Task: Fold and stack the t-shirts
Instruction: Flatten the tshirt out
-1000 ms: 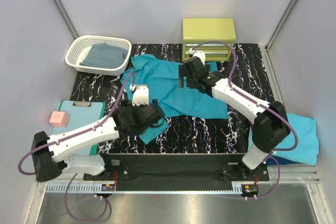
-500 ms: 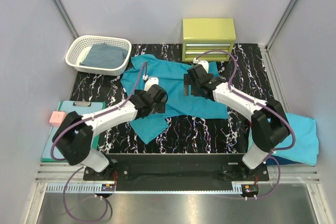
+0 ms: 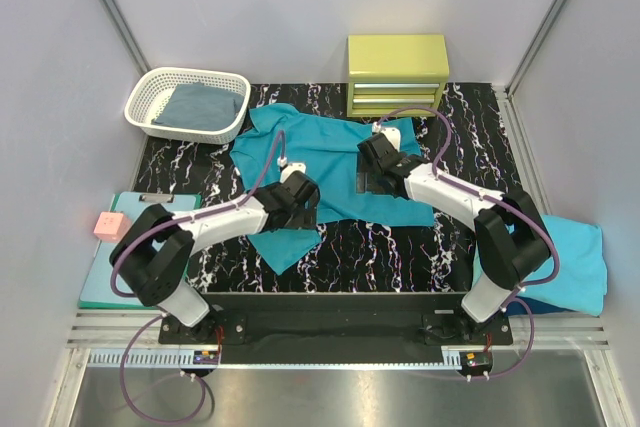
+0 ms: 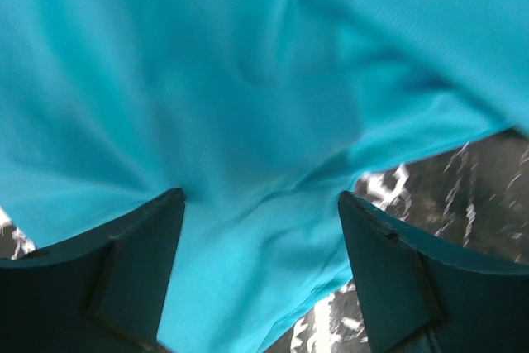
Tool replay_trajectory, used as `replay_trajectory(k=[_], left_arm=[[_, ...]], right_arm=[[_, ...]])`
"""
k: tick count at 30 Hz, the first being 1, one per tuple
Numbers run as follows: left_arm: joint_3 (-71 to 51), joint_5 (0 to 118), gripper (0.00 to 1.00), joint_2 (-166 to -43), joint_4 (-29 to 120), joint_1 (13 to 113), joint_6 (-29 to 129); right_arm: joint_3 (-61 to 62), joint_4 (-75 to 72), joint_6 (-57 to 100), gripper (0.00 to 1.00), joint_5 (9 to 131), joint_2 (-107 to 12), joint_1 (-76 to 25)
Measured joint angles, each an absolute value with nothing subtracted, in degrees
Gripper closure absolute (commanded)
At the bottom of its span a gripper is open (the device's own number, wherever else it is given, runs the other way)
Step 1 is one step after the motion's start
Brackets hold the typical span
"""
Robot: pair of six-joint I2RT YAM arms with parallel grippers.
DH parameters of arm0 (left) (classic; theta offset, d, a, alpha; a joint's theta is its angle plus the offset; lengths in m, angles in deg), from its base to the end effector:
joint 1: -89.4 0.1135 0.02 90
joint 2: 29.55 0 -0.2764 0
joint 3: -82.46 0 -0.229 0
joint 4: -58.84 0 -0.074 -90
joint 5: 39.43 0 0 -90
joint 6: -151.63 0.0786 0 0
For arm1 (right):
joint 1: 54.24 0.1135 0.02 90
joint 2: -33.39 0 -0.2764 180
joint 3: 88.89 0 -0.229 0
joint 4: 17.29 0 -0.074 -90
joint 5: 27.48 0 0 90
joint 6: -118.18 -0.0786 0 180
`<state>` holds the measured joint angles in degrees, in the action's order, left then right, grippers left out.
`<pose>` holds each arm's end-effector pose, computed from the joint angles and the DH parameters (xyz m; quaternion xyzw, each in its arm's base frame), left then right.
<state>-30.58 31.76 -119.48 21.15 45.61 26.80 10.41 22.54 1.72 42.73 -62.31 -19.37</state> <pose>0.2364 -0.1915 0.1712 0.0333 0.9547 -0.0360 0.2935 0.3056 0.1805 0.2083 -0.0171 0.9404 0.0109 0.3396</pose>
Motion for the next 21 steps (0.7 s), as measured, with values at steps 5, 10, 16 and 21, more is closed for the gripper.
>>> replay_trajectory(k=[5,10,16,21], left_arm=[[-34.16,32.48,0.14,-115.24,20.39,45.06,25.64],[-35.76,32.48,0.13,-111.85,19.8,44.5,25.11],[-37.05,32.87,0.14,-110.25,19.32,42.94,24.15],[-38.62,33.7,0.21,-110.67,19.25,40.19,22.49]], right_arm=[[11.04,22.48,0.08,0.19,43.15,-62.28,-19.37],[13.01,22.45,-1.19,0.19,43.17,-61.74,-19.37],[14.76,22.5,-2.23,0.18,43.1,-59.33,-19.37],[16.44,22.48,-2.82,0.18,42.8,-56.67,-19.37]])
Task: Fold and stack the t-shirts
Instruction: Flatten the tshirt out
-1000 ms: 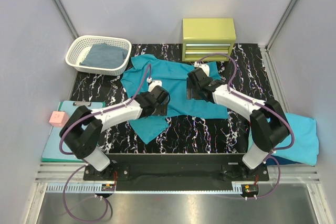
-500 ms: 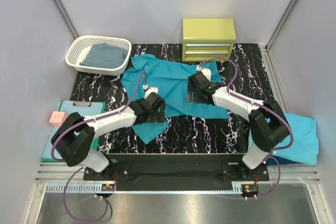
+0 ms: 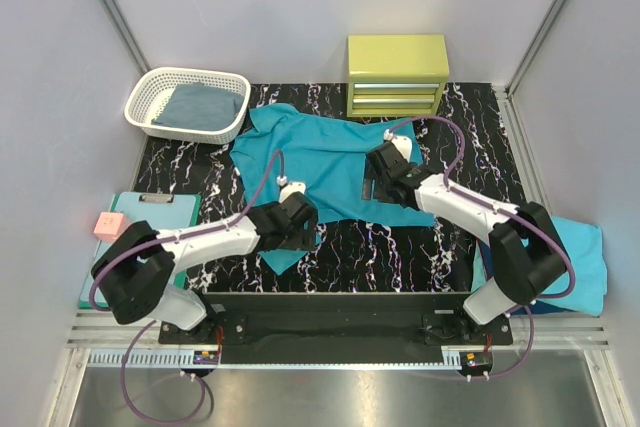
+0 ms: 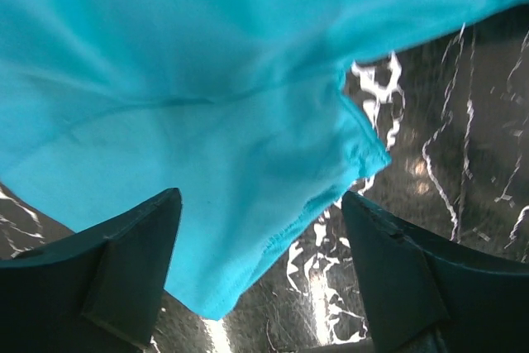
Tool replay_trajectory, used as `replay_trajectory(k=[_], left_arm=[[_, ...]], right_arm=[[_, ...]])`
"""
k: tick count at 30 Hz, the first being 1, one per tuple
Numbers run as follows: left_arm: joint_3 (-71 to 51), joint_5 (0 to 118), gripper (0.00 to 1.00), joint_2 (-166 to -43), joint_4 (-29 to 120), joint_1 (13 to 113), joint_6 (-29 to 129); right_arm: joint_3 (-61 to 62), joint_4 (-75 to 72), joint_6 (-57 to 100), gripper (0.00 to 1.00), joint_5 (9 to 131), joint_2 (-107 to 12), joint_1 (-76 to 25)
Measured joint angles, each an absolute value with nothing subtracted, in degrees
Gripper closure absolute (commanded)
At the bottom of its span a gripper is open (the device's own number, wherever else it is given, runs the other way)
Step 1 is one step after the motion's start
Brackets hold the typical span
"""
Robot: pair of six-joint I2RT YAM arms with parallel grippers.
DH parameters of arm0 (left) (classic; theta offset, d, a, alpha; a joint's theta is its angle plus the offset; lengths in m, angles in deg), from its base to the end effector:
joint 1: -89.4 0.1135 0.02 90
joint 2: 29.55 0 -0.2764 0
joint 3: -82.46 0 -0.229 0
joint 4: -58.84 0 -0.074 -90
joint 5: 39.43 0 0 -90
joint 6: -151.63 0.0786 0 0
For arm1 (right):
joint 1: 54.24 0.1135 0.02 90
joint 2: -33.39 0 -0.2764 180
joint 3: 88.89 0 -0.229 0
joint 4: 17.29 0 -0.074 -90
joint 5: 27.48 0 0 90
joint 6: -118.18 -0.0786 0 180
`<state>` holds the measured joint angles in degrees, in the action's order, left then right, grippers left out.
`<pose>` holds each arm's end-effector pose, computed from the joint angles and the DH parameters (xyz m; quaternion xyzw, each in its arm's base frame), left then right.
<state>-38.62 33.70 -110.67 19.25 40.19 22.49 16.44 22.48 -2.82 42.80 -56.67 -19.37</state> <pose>0.1871 -0.1819 0.1686 0.0486 0.9588 -0.0660 0.2720 0.2823 0.1644 0.2077 0.0195 0.9412 0.0232 0.3364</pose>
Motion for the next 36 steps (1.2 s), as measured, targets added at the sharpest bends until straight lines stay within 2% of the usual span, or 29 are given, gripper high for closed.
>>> replay_trajectory(k=[5,6,9,10,12,13,16,24,31,36], left_arm=[[-38.91,34.4,0.36,-113.09,19.18,38.75,20.96],[-38.91,34.51,0.44,-113.38,19.18,38.75,20.72],[-38.91,34.69,0.56,-113.73,19.18,38.75,19.96],[-38.91,34.73,0.67,-113.86,19.12,38.75,19.69],[-38.91,34.8,0.79,-114.19,19.07,38.77,19.08],[-38.91,34.88,0.9,-114.38,18.83,38.75,19.02],[-38.91,34.95,1.0,-114.62,17.5,38.64,18.4],[-39.87,34.97,1.0,-110.58,9.79,34.75,15.17],[-40.11,34.99,0.99,-105.88,1.85,26.33,10.23],[-41.57,35.36,0.8,-102.71,-2.65,22.0,6.08]], right_arm=[[17.58,22.56,-3.17,0.18,42.42,-55.22,-19.37],[17.73,22.54,-3.17,0.18,42.38,-54.96,-19.37],[18.21,22.56,-3.17,0.18,42.16,-54.15,-19.37],[18.34,22.59,-3.17,0.17,42.14,-53.89,-19.37],[18.65,22.59,-3.15,0.17,42.08,-53.28,-19.37],[18.78,22.59,-3.17,0.18,42.05,-52.95,-19.37],[19.41,22.59,-3.17,0.17,42.03,-51.92,-19.37],[21.03,22.63,-3.22,0.17,42.01,-50.53,-19.37],[22.19,22.54,-3.22,0.17,42.08,-50.39,-19.37],[22.89,22.54,-3.2,0.16,42.16,-50.22,-19.37]])
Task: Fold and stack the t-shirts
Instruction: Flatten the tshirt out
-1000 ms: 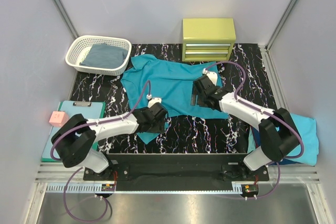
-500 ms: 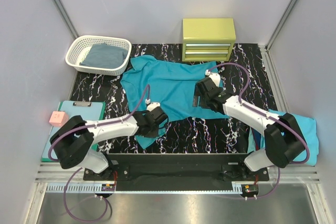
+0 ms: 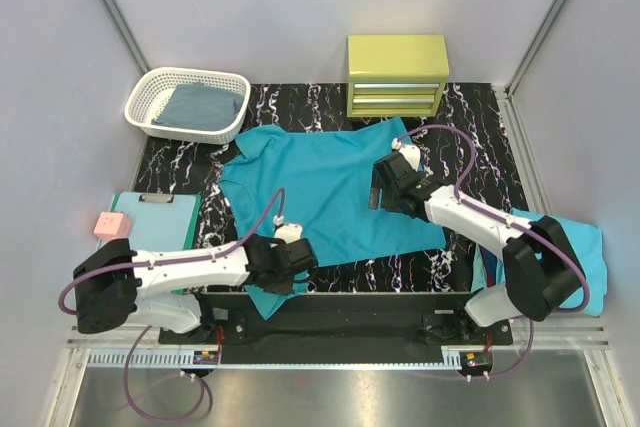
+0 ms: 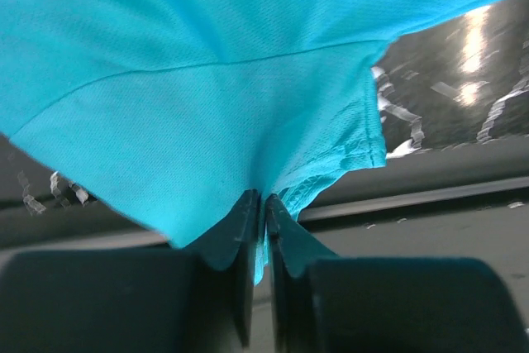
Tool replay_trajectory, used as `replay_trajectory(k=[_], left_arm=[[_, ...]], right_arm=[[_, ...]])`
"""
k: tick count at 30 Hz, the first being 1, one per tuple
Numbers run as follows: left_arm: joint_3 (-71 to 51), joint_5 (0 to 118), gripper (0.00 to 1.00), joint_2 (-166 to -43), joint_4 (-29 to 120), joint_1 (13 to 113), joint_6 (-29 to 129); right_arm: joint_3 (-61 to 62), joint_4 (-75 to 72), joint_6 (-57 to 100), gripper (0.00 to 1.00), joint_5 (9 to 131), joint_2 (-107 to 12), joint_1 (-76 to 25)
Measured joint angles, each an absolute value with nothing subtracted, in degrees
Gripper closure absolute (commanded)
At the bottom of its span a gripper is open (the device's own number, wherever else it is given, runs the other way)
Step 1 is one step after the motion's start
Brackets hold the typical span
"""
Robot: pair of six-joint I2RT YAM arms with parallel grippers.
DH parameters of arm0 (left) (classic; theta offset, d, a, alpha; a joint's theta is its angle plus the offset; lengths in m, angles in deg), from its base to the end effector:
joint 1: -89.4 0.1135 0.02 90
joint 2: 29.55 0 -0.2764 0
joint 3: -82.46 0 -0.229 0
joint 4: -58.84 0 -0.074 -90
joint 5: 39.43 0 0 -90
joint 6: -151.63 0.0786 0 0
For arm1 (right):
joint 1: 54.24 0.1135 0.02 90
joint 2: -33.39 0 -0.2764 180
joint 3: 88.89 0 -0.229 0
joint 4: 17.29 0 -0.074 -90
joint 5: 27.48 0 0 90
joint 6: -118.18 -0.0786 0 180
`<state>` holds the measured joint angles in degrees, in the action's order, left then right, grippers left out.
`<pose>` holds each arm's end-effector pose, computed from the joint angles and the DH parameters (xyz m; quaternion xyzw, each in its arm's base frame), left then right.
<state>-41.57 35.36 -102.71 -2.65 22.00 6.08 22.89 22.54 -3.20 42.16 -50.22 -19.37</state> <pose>0.0913 -0.1657 0.1634 0.0888 0.9824 -0.0230 0.1624 0.2571 0.1458 0.2061 0.0242 0.9404 0.0195 0.3385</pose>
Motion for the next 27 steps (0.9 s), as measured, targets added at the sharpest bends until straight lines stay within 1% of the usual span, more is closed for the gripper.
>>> replay_trajectory(k=[1,2,4,5,7,11,12,15,16,18,19,23,27], left_arm=[[-41.9,35.36,0.59,-102.28,-3.53,21.74,5.55],[-42.03,35.32,0.47,-101.95,-4.57,21.52,4.92],[-41.99,34.99,0.3,-101.53,-5.75,21.28,4.39],[-41.86,34.75,0.15,-101.29,-6.41,21.17,4.55],[-40.83,33.11,0.01,-100.48,-8.42,20.87,4.15],[-35.19,27.96,0.01,-98.71,-10.8,20.89,5.38],[-33.44,26.86,0.01,-98.23,-10.41,21.63,6.34],[-30.47,25.62,0.01,-97.79,-6.08,27.88,9.79],[-30.38,25.51,0.01,-98.04,-4.27,30.7,11.02],[-30.34,25.46,0.01,-99.41,-1.69,35.56,13.55],[-30.32,25.42,0.01,-100.51,-0.64,37.33,14.71],[-29.73,25.44,0.02,-106.56,2.44,40.82,18.69],[-29.2,26.62,0.02,-111.32,4.82,43.64,20.59]], right_arm=[[23.0,22.54,-3.2,0.14,42.21,-50.22,-19.37],[23.08,22.54,-3.17,0.13,42.21,-50.22,-19.37],[23.13,22.54,-3.17,0.09,42.23,-50.22,-19.37],[23.13,22.52,-3.15,0.09,42.21,-50.2,-19.37],[23.13,22.54,-2.93,0.08,42.16,-50.13,-19.37],[23.11,22.54,-2.26,0.11,41.99,-50.22,-19.37],[22.93,22.54,-2.08,0.13,41.94,-50.63,-19.45],[21.25,22.59,-2.08,0.25,42.51,-53.91,-20.37],[20.44,22.54,-2.15,0.33,42.93,-55.47,-21.16],[19.26,22.45,-2.39,0.37,43.8,-58.04,-23.13],[18.91,22.48,-2.69,0.41,44.15,-59.18,-24.0],[18.06,22.59,-2.96,0.44,45.2,-62.2,-25.25],[17.88,22.78,-3.13,0.44,45.75,-64.01,-25.16]])
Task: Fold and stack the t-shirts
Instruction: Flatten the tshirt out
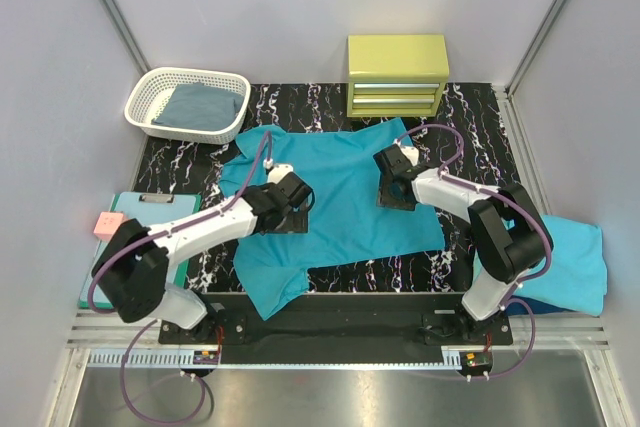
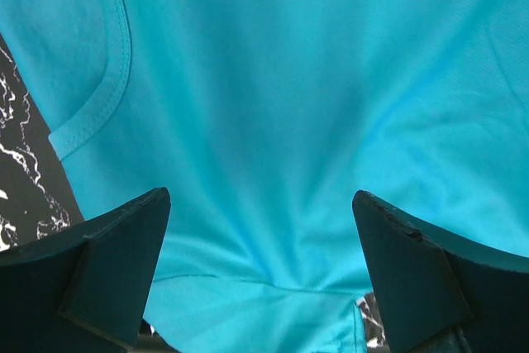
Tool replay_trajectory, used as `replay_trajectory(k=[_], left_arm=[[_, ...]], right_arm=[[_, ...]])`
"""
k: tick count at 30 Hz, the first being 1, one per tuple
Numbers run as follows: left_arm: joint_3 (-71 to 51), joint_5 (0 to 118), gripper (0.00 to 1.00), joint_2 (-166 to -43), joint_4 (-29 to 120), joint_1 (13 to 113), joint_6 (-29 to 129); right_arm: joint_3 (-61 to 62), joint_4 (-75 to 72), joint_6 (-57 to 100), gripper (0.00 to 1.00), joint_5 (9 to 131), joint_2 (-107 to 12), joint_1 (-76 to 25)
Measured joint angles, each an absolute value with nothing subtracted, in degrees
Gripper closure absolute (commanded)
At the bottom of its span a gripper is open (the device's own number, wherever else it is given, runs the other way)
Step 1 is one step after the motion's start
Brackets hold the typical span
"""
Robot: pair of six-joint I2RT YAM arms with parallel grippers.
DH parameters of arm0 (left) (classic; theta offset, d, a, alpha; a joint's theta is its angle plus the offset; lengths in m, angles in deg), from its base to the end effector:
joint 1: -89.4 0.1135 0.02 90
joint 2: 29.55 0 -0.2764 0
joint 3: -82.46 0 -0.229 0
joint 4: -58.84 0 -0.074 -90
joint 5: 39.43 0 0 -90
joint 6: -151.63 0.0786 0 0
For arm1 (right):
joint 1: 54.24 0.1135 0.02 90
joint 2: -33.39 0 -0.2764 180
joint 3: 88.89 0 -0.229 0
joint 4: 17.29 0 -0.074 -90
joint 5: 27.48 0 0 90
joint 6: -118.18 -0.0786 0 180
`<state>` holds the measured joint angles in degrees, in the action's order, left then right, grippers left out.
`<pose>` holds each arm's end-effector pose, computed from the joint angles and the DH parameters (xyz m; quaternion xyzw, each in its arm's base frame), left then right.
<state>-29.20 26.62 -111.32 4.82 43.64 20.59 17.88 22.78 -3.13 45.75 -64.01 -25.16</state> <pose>0.2036 -0.1634 0.1992 -0.0010 0.9602 0.0164 0.2788 0.2989 0.1403 0.1594 0.0513 0.9636 -0.0120 0.2621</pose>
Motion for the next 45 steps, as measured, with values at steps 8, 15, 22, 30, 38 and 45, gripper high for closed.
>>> replay_trajectory(k=[8,15,22,30,38,45], left_arm=[[-28.57,29.42,0.04,-116.07,6.99,46.62,21.59],[-25.01,31.5,0.06,-122.69,7.34,48.21,23.28],[-22.01,33.7,0.06,-128.39,7.29,48.91,24.37],[-20.07,34.45,0.07,-130.1,7.29,49.02,25.29],[-19.35,35.39,0.07,-130.8,7.51,49.24,26.4],[-19.35,35.34,0.07,-130.6,7.73,49.26,27.56]], right_arm=[[17.9,24.33,-3.42,0.47,45.68,-64.19,-25.16],[19.13,27.68,-5.21,0.52,45.68,-64.1,-25.12],[19.98,30.87,-6.02,0.55,45.73,-62.98,-25.12],[22.36,31.83,-6.93,0.55,47.15,-60.8,-25.12],[25.05,34.37,-9.32,0.53,51.32,-58.02,-24.18],[26.1,37.12,-11.83,0.18,52.3,-56.34,-20.53]])
